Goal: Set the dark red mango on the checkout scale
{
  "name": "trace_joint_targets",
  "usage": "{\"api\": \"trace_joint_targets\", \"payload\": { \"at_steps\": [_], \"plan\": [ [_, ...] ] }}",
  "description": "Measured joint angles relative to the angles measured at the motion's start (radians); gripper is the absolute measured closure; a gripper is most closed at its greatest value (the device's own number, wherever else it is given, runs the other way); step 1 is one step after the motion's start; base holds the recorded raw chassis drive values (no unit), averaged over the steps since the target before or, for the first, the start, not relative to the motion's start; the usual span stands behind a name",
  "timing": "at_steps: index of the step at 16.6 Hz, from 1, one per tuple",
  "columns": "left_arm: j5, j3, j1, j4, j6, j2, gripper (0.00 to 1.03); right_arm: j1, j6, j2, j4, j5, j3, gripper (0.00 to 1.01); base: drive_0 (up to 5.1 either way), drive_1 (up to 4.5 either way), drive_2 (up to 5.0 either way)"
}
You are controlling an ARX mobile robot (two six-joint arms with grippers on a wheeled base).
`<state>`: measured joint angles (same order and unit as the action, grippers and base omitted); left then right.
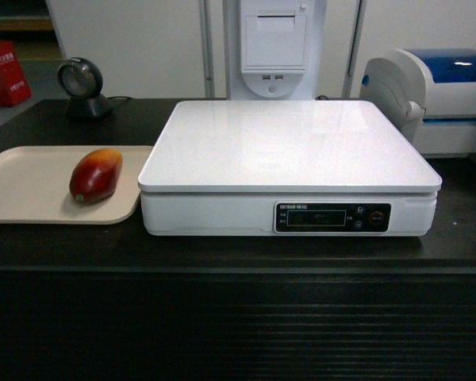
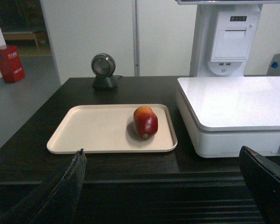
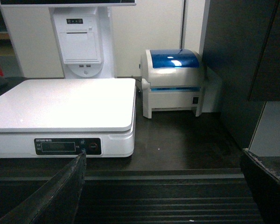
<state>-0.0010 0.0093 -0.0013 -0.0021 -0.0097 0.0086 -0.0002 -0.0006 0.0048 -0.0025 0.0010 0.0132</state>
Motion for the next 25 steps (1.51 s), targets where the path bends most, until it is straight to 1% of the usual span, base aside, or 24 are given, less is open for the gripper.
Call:
{"api": "trace_joint_targets", "payload": {
  "at_steps": [21, 22, 23, 24, 25],
  "plan": [
    [0.0, 0.0, 0.0, -0.001, 0.0, 0.0, 0.05, 0.0, 0.0, 0.0, -0.001, -0.001, 0.0, 0.03, 0.0, 0.0, 0.0],
    [-0.397, 0.098, -0.143, -0.167, -0.093, 0.174, 0.05, 0.0, 0.0, 0.0, -0.001, -0.002, 0.0, 0.03, 0.0, 0.0, 0.0],
    [-0.273, 0.147, 0.08, 0.104, -0.087, 0.372, 0.05, 0.0, 0.0, 0.0, -0.001, -0.001, 0.0, 0.03, 0.0, 0.0, 0.0],
    [-0.182, 0.164, 0.128, 0.253, -0.06, 0.53, 0.05, 0.0, 0.0, 0.0, -0.001, -0.001, 0.0, 0.03, 0.0, 0.0, 0.0],
    [-0.119, 0.207, 0.131, 0.41, -0.038, 0.719, 0.05, 0.0, 0.0, 0.0, -0.001, -0.001, 0.0, 0.03, 0.0, 0.0, 0.0]
  ]
}}
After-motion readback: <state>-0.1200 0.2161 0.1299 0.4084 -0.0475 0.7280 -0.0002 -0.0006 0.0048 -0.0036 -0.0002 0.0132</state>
